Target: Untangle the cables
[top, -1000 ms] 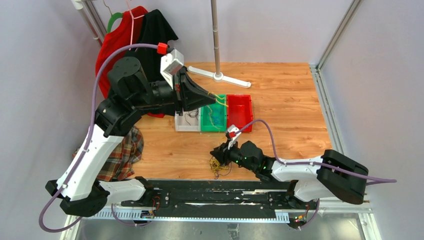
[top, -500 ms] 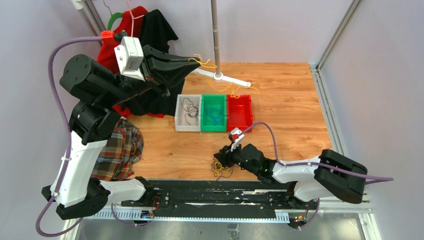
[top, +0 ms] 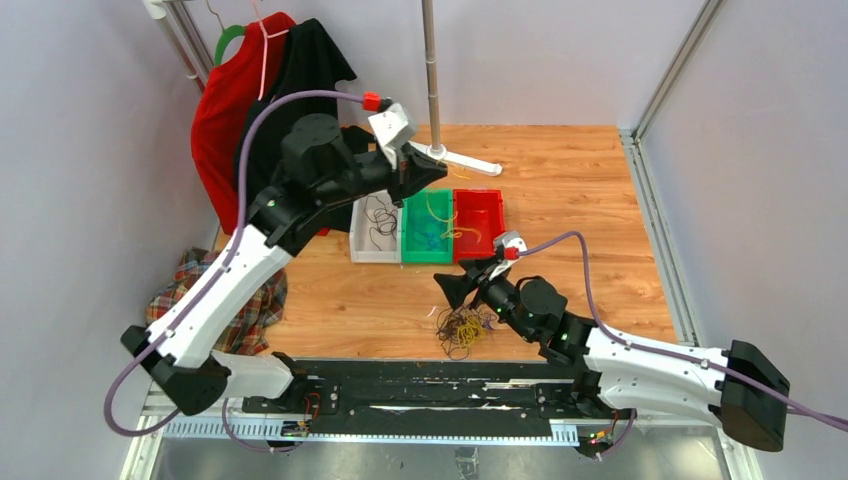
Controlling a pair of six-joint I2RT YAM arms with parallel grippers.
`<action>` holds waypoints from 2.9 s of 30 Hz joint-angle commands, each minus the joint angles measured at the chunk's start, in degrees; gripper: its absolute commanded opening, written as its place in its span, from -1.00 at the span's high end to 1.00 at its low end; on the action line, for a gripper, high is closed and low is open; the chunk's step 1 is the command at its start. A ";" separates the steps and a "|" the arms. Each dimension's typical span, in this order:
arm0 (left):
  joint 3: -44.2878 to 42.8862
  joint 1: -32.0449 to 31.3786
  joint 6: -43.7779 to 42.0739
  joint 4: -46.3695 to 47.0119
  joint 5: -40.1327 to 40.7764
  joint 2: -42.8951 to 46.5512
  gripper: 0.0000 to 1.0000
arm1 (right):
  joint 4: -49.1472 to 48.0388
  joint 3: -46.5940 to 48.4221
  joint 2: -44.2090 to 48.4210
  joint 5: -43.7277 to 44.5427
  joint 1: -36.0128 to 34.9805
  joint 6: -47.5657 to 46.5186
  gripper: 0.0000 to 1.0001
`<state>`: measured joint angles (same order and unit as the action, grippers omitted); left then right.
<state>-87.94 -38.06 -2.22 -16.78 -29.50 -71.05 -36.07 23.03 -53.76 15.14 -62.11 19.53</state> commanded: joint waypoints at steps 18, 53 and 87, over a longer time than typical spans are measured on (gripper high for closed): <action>-11.68 -0.96 -3.04 4.51 5.84 -31.34 0.99 | 23.48 0.28 9.20 29.69 8.88 3.99 -0.25; -8.46 -6.32 -13.83 3.38 24.64 -50.77 0.99 | 37.84 8.17 16.29 25.20 17.49 6.53 -0.18; -3.09 -3.59 -17.68 -31.17 -4.73 -29.34 -0.67 | 46.39 13.79 12.43 18.39 18.24 7.00 -0.16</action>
<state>-97.65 -41.43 -18.87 -42.13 -25.67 -103.39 9.19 35.22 -40.69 35.53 -44.86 25.08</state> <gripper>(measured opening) 0.862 0.582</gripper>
